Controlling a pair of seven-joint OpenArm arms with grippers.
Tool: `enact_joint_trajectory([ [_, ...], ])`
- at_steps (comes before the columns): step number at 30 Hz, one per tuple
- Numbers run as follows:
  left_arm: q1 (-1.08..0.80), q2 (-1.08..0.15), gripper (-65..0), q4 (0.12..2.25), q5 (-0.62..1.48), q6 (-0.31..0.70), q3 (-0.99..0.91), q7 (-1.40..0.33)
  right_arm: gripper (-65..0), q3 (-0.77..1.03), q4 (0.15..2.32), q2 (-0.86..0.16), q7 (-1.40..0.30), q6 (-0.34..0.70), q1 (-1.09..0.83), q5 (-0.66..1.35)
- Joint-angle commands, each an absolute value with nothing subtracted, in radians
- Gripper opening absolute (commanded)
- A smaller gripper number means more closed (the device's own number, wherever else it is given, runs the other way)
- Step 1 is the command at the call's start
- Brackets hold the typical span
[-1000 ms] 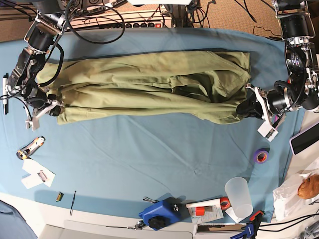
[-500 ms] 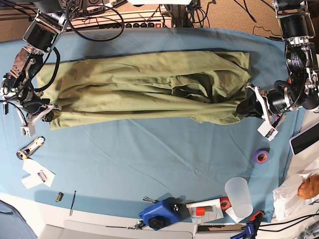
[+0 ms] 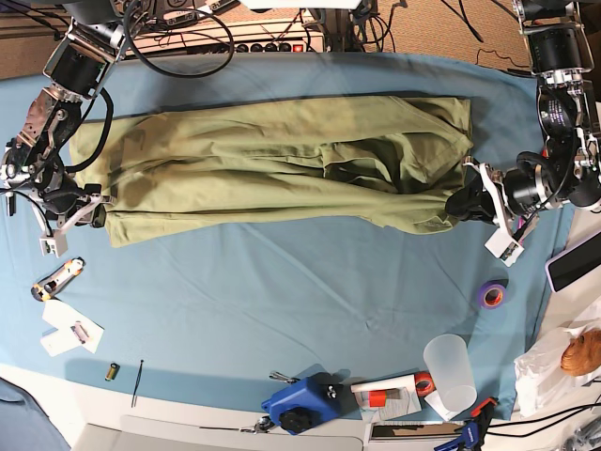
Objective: Layout the t-shirt on the table in an organized manner, then fold the t-shirt properly
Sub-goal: 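Grasp the folded edge with the right gripper and pull it taut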
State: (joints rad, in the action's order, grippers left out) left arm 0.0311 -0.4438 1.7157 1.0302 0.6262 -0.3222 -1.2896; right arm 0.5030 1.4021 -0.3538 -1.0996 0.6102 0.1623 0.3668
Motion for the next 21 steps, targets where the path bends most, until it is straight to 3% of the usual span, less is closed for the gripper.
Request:
enact_joint_trajectory([
  [1, 0.047, -0.460, -65.0, 1.732, 1.050, 0.630, -0.330, -1.274, -43.2, 0.493, 1.411, -0.370, -1.072, 0.613, 0.180, 0.380],
  [4, 0.047, -0.460, -65.0, 1.732, 1.052, 0.630, -0.330, -1.274, -43.2, 0.430, 1.386, -0.368, -1.024, 0.596, 0.180, 0.337],
  [13, 0.047, -0.460, -65.0, 1.732, 1.052, 0.630, -0.330, -1.274, -43.2, 0.244, 1.359, -0.368, -0.934, 0.402, 0.181, 0.141],
  [18, 0.047, -0.460, -65.0, 1.732, 1.052, 0.630, -0.330, -1.274, -43.7, 0.242, 1.359, -0.368, -0.933, 0.395, 0.180, 0.138],
  [21, 0.047, -0.460, -65.0, 1.732, 1.052, 0.630, -0.330, -1.274, -56.3, 0.242, 1.359, -0.368, -0.938, 0.395, 0.180, 0.137],
])
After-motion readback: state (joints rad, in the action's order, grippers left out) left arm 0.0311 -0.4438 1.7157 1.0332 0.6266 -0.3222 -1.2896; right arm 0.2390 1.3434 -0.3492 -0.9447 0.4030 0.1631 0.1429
